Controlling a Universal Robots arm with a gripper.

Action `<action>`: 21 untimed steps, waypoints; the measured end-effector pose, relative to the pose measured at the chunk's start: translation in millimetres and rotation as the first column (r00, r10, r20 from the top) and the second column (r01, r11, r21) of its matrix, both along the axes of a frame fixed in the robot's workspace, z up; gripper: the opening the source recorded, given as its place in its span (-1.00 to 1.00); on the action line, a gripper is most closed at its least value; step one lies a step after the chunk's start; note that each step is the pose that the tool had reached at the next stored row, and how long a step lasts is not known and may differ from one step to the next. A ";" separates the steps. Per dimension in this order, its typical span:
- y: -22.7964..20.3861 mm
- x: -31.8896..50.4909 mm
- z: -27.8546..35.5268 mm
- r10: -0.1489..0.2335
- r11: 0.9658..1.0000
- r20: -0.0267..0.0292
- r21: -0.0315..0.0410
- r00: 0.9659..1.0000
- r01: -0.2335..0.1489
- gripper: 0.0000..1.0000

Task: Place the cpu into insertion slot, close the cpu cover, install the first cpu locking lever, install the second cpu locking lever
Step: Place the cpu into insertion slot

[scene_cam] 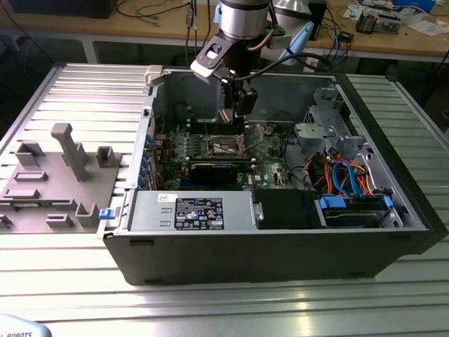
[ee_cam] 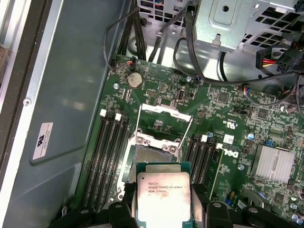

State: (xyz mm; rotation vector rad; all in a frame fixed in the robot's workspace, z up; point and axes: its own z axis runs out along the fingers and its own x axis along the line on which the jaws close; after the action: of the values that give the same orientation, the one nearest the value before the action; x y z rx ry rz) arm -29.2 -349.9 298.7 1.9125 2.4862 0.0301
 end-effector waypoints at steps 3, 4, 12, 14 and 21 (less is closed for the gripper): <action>0.0 0.0 0.0 -0.002 1.000 0.000 0.000 1.000 0.002 0.08; 0.0 0.0 0.0 -0.002 1.000 0.000 0.000 1.000 0.002 0.08; 0.0 0.0 0.0 -0.007 1.000 0.000 0.000 1.000 0.007 0.08; 0.0 0.0 0.0 -0.008 1.000 0.000 0.000 1.000 0.008 0.08; 0.0 0.0 -0.1 -0.013 1.000 0.000 0.000 1.000 0.013 0.08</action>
State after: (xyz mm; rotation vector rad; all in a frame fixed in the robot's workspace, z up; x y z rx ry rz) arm -29.2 -349.9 298.6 1.9284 2.4737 0.0299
